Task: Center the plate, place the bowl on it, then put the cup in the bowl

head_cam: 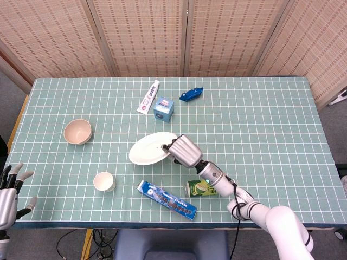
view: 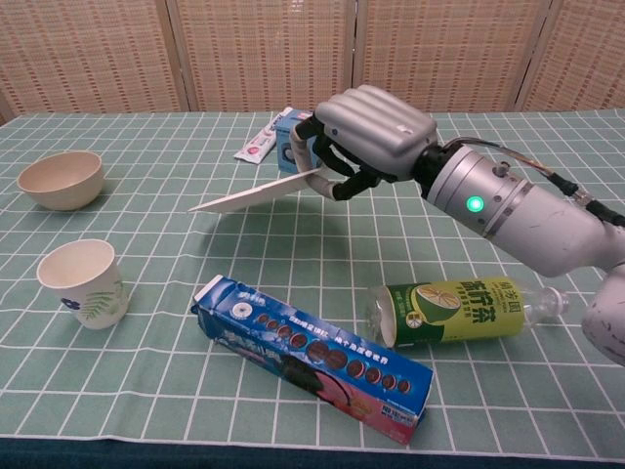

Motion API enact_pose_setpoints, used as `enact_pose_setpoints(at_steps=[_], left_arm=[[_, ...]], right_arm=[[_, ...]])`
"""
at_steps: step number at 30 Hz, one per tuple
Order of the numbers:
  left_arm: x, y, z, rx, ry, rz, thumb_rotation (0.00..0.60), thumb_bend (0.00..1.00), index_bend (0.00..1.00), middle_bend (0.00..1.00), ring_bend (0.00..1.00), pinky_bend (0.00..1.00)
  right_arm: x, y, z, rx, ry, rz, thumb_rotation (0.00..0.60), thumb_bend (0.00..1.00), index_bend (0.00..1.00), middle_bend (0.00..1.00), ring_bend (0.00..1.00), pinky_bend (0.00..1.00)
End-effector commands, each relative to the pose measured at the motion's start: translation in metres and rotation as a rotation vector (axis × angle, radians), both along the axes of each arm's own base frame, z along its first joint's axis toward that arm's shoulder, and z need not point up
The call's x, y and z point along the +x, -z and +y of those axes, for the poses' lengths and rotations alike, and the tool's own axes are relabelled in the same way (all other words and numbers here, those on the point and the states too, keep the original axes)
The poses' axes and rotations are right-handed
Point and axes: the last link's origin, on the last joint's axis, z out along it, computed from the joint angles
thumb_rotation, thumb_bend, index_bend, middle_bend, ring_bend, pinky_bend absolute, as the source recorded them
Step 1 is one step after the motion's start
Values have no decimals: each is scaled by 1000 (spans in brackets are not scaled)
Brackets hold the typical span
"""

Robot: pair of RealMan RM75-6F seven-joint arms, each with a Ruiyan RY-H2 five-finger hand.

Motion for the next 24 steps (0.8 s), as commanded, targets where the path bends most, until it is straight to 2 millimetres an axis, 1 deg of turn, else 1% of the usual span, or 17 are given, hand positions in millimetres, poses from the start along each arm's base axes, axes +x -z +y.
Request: enact_pose_setpoints(at_steps=[1, 6, 11, 14, 17, 19, 20, 22, 24], left_arm=[[-2, -1, -1, 3, -4, -1, 600, 271, 232, 92, 0, 151], [-5, -2, -4, 6, -12, -1, 600, 270, 232, 92, 0, 151], [-8, -3, -5, 6, -18, 0, 600, 271, 232, 92, 0, 151], [-9, -2, -5, 5, -19, -2, 600, 271, 231, 92, 0, 151], [-9, -2, -6, 6, -17, -2, 600, 271, 231, 92, 0, 151], [-9, -2, -6, 4, -15, -2, 600, 271, 230, 92, 0, 151], [-9, -1, -5, 3, -14, -2, 600, 271, 230, 92, 0, 151], [-8, -1, -5, 1, -10, -1, 600, 271, 229, 92, 0, 151], [-8, 0, -5, 0, -8, -2, 600, 270, 228, 92, 0, 151]], right_arm=[[12, 14, 0, -2, -26, 32, 600, 401, 622, 817, 778, 874], [18, 26, 2, 0, -41, 50, 600, 401, 622, 814, 778, 874], [13, 35, 10, 2, -56, 72, 600, 392, 622, 814, 778, 874], [8, 38, 16, -7, -57, 82, 600, 357, 611, 801, 776, 874], [-1, 39, 20, -17, -32, 90, 600, 267, 508, 782, 774, 874], [-6, 39, 21, -19, -8, 95, 600, 188, 423, 770, 765, 873], [-9, 38, 22, -17, 9, 95, 600, 159, 397, 765, 760, 873], [-12, 36, 22, -14, 41, 90, 600, 68, 321, 746, 747, 870], [-15, 33, 23, -8, 73, 87, 600, 16, 261, 730, 737, 868]])
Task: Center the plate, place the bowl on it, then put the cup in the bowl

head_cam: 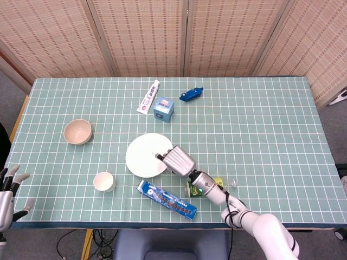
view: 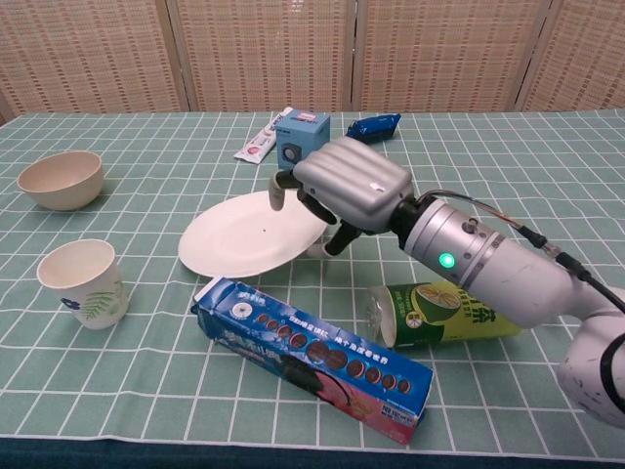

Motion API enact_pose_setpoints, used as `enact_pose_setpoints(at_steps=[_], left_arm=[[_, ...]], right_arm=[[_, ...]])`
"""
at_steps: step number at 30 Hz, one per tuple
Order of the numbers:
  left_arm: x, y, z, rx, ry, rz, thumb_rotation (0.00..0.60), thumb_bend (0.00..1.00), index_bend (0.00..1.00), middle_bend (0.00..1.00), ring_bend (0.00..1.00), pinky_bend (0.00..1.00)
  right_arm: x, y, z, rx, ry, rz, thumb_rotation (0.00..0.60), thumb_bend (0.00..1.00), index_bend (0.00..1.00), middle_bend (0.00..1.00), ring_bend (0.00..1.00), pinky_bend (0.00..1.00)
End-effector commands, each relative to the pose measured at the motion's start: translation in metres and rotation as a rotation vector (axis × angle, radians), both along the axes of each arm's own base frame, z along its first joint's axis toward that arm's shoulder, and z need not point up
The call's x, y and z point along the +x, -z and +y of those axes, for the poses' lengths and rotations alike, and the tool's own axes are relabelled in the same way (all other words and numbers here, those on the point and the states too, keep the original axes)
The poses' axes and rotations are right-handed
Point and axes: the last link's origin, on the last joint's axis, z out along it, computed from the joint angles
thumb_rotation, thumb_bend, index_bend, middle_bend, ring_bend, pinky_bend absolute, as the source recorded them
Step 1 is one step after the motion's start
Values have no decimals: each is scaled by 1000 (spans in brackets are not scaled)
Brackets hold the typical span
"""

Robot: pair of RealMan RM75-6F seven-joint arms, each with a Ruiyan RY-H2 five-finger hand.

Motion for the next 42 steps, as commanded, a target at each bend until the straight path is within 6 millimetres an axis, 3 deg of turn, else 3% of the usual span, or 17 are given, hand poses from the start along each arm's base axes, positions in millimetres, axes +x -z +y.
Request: enact_pose_setpoints(at_steps=[1, 6, 11, 17, 25, 36, 40, 42], left_arm=[[1, 0, 0, -1, 3, 0, 600, 270, 227, 92, 0, 151], [2, 0, 1, -3, 6, 1, 600, 271, 226, 92, 0, 151], [3, 0, 5, -14, 15, 10, 600, 271, 225, 92, 0, 150], [6, -5, 23, -37, 39, 20, 600, 271, 225, 92, 0, 151], [13, -7, 65, -114, 82, -3, 600, 271, 226, 92, 0, 150], [39, 4, 137, -216, 177, 42, 600, 271, 254, 92, 71, 159], [41, 14, 161, -255, 182, 85, 600, 270, 262, 144, 147, 241], [41, 20, 172, -270, 186, 119, 600, 270, 268, 226, 237, 359]], right_arm=[[-9, -7, 0, 6, 75, -3, 600, 4, 239, 724, 733, 868], [-11, -24, 3, 45, 148, -8, 600, 0, 130, 694, 713, 847], [-18, -61, 8, 11, 193, -36, 600, 0, 116, 672, 696, 839], [-45, -114, 19, -61, 258, -47, 600, 0, 118, 588, 617, 784], [-93, -177, 49, -155, 356, -42, 600, 14, 178, 497, 505, 721], [-142, -237, 90, -293, 451, -46, 600, 14, 187, 474, 472, 698], [-147, -252, 94, -332, 469, -53, 600, 14, 187, 474, 472, 698], [-149, -258, 95, -347, 474, -57, 600, 13, 187, 473, 472, 697]])
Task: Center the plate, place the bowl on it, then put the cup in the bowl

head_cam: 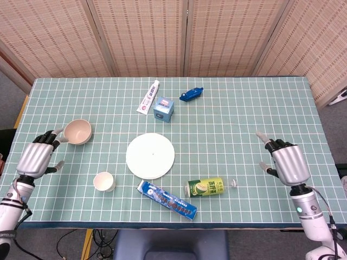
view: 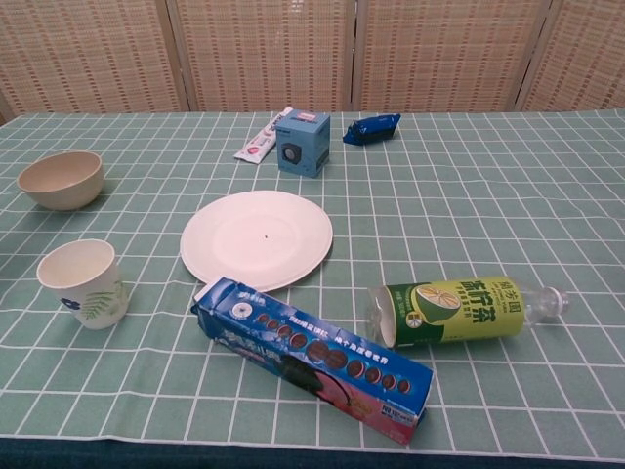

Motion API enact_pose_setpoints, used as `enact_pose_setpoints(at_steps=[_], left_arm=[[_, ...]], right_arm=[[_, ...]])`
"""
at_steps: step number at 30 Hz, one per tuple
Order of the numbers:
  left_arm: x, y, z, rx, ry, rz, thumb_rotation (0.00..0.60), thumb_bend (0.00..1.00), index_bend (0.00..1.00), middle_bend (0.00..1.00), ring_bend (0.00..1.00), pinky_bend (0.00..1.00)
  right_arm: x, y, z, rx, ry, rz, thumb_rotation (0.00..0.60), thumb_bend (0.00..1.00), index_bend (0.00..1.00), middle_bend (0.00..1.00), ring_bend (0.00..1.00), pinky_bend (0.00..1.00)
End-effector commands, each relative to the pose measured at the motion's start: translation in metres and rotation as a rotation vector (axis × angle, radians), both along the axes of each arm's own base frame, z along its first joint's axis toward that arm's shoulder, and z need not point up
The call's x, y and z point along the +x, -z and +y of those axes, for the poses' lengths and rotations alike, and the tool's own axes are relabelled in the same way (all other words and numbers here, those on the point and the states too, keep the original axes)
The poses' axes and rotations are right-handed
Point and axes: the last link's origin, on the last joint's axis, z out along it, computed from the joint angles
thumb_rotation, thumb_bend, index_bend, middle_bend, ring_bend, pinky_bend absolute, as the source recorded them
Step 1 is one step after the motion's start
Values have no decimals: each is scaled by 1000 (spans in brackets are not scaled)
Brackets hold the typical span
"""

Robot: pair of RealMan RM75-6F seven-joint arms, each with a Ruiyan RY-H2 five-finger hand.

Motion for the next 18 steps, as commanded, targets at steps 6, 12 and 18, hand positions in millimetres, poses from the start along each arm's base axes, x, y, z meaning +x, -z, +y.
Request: enact_pose_setpoints(at_steps=[6, 12, 18], left_arm=[[0, 28, 39, -37, 37, 121, 600, 271, 338, 697, 683, 868], [-7, 47, 56, -55, 50, 165, 600, 271, 379, 868, 831, 954], [-14, 67, 70, -73, 26, 190, 600, 271, 385, 911, 871, 973]], right_arm=[[-3, -11, 4, -26, 13, -3, 600, 14, 187, 473, 472, 698], [-4, -11, 6, -22, 17, 3, 600, 13, 187, 476, 471, 698], [-6, -14, 8, -28, 24, 3, 600, 13, 187, 480, 472, 697]])
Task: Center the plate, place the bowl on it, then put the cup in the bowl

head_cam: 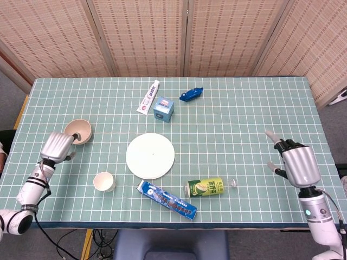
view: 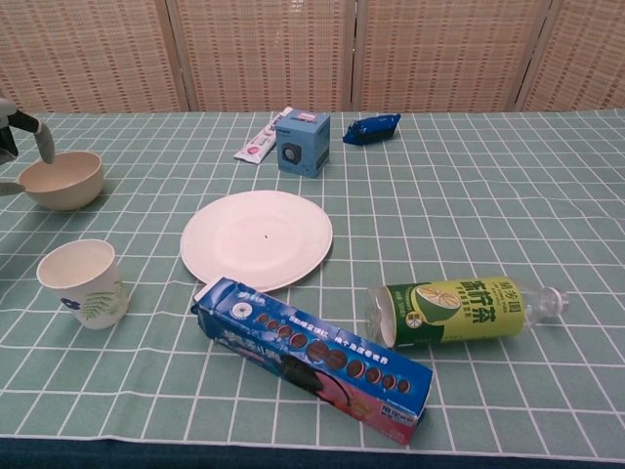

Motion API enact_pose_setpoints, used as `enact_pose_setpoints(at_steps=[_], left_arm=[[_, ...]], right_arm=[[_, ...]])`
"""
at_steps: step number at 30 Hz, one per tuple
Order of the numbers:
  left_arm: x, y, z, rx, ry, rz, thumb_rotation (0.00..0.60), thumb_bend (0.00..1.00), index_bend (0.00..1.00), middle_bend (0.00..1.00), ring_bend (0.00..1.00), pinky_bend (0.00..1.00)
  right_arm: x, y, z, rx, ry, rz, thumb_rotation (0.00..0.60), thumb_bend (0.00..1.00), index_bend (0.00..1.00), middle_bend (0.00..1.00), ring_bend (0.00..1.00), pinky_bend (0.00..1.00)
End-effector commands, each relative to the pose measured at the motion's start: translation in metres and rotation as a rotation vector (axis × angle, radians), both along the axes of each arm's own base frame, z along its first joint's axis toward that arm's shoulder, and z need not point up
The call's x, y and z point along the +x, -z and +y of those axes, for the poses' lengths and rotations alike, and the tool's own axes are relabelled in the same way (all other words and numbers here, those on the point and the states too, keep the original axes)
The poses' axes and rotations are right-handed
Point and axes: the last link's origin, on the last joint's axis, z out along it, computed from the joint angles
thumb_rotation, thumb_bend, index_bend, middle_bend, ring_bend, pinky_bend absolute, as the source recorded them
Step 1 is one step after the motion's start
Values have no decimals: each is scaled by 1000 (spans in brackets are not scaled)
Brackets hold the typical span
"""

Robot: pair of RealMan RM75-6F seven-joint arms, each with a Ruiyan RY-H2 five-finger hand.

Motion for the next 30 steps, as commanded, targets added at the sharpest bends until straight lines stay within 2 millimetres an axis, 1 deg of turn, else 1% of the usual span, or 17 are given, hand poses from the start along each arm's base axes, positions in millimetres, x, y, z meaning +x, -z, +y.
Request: enact_pose_setpoints(at_steps=[1, 4, 10, 16, 21, 30], left_arm=[[-2, 16, 10, -16, -11, 16, 600, 271, 385, 914, 874, 975], [-4, 23, 17, -13, -22, 32, 600, 271, 386, 920, 880, 977], [-9, 31, 29, 11, -47, 55, 600, 271, 389, 932, 887, 979], [-15, 35, 39, 29, -91, 59, 600, 270, 436, 936, 890, 979], [-19, 38, 43, 38, -117, 65, 600, 270, 505, 944, 894, 985], [-24, 44, 46, 42, -142, 72, 600, 271, 544, 945, 895, 985]], right_arm=[[-1, 0, 1, 0, 4, 1, 600, 13, 187, 481, 472, 698], [-2, 0, 3, 2, 10, 7, 600, 13, 187, 483, 472, 698], [-7, -4, 7, -6, 28, 6, 600, 13, 187, 484, 472, 698], [-9, -7, 9, -14, 37, 3, 600, 14, 187, 486, 472, 697], [-11, -9, 10, -18, 45, -1, 600, 13, 186, 490, 472, 697], [-13, -9, 10, -14, 59, -7, 600, 13, 187, 492, 472, 698]])
